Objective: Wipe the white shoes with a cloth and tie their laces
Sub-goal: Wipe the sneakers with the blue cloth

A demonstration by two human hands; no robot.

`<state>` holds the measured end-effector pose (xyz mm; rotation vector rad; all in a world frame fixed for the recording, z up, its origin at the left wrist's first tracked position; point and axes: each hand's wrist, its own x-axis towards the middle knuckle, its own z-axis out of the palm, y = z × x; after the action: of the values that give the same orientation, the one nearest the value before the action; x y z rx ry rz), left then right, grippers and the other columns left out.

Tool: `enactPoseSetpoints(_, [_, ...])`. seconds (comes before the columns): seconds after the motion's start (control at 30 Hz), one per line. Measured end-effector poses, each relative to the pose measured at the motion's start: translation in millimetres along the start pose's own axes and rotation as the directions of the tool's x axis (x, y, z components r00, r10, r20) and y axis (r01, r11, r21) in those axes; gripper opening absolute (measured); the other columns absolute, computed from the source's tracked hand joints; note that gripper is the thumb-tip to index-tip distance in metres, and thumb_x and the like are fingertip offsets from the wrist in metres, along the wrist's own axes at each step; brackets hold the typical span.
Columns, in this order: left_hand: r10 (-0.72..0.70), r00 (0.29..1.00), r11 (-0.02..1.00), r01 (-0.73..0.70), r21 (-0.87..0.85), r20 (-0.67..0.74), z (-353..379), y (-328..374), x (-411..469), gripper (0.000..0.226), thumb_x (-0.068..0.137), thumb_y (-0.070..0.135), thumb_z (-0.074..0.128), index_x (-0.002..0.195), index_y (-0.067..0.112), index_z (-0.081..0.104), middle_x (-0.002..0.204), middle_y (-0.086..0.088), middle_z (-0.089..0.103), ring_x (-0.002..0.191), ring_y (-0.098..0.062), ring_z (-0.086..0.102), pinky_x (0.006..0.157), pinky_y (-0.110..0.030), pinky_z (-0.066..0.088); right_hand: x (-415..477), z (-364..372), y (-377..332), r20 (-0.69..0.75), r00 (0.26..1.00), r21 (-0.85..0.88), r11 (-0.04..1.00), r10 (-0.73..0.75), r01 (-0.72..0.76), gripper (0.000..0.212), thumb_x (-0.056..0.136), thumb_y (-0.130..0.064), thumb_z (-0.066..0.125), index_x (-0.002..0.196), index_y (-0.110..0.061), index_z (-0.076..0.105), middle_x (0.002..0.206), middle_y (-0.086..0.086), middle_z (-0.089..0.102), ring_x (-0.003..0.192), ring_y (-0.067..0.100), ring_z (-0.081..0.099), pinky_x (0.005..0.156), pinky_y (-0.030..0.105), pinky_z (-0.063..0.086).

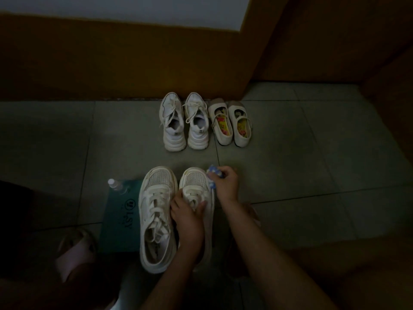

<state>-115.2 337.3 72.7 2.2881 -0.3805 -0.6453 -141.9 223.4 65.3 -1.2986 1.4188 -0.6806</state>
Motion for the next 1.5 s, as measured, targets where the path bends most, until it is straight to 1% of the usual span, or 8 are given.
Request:
enactPoseSetpoints(0.37, [0.042,0.999,0.999,-0.041,0.018,-0.015,2,-2,-1,0.071,0.08,0.027,0.07,0.137,0.003,0.036,0.137,-0.018,0.042,0.131,-0.03,0.035,0.108,-0.035,0.023,-32,-1,19,0.013,0.999,0.057,0.997,-0.044,0.043,0.02,0.086,-0.016,0.066,0.067,-0.017,0.06,0.061,-0.009,0.056,0.055,-0.006,0.051,0.057,0.011,0.04])
enactPoseSetpoints(0.5, [0.046,0.999,0.997,-0.045,0.068,-0.018,2,-3,0,0.071,0.079,0.029,0.071,0.136,0.002,0.037,0.135,-0.019,0.044,0.129,-0.032,0.039,0.107,-0.037,0.026,-27,2,17,-0.012,0.999,0.033,0.998,-0.049,0.049,0.013,0.08,-0.002,0.068,0.076,-0.012,0.062,0.076,-0.005,0.062,0.064,-0.008,0.055,0.062,0.006,0.041])
enactPoseSetpoints(0.63, [0.044,0.999,0.998,-0.043,0.042,-0.022,1,-2,-1,0.07,0.079,0.027,0.071,0.135,0.002,0.038,0.134,-0.019,0.045,0.127,-0.032,0.039,0.107,-0.036,0.026,-31,3,22,-0.026,0.999,0.03,0.999,-0.019,0.02,0.021,0.083,0.004,0.061,0.103,0.001,0.066,0.097,0.005,0.065,0.083,0.007,0.06,0.07,0.005,0.045])
enactPoseSetpoints(0.73, [0.051,0.998,0.997,-0.05,0.058,-0.023,0,-2,0,0.07,0.079,0.027,0.071,0.135,0.0,0.038,0.133,-0.021,0.045,0.127,-0.033,0.04,0.107,-0.035,0.026,-42,-1,30,-0.02,1.0,0.024,1.0,-0.008,0.008,0.019,0.084,0.003,0.06,0.1,0.0,0.068,0.094,0.01,0.068,0.084,0.016,0.062,0.068,0.009,0.047])
enactPoseSetpoints(0.9, [0.05,0.999,0.998,-0.049,0.026,-0.015,-1,-3,-1,0.069,0.08,0.027,0.07,0.135,0.002,0.038,0.136,-0.019,0.044,0.129,-0.031,0.038,0.108,-0.036,0.026,-72,-15,42,-0.028,0.998,0.042,0.997,0.062,-0.061,0.018,0.086,0.001,0.058,0.093,-0.013,0.067,0.086,-0.003,0.065,0.077,0.004,0.061,0.07,0.011,0.048])
enactPoseSetpoints(1.07, [0.049,0.999,0.998,-0.049,-0.025,-0.003,-5,0,-2,0.069,0.079,0.024,0.071,0.135,0.001,0.038,0.137,-0.019,0.044,0.131,-0.032,0.036,0.109,-0.038,0.023,-78,-23,49,-0.033,0.987,0.083,0.985,0.156,-0.153,0.016,0.085,0.002,0.059,0.094,-0.008,0.068,0.092,0.009,0.067,0.083,0.017,0.062,0.067,0.015,0.05])
enactPoseSetpoints(1.37, [0.046,0.999,0.997,-0.046,-0.069,-0.002,-7,0,-3,0.069,0.08,0.027,0.071,0.135,0.003,0.038,0.135,-0.018,0.046,0.128,-0.031,0.04,0.108,-0.044,0.031,-9,4,-1,0.008,0.999,0.054,0.998,0.034,-0.035,0.017,0.084,0.0,0.063,0.099,0.005,0.068,0.089,0.014,0.066,0.067,0.009,0.057,0.05,0.006,0.044])
enactPoseSetpoints(1.5, [0.022,1.0,0.997,-0.023,-0.074,-0.012,-4,1,-2,0.069,0.08,0.025,0.071,0.136,0.004,0.038,0.137,-0.017,0.044,0.13,-0.03,0.038,0.11,-0.042,0.029,-20,7,14,-0.012,1.0,-0.025,1.0,-0.001,0.001,0.014,0.083,-0.005,0.066,0.095,0.0,0.07,0.089,0.017,0.07,0.078,0.019,0.063,0.064,0.019,0.049])
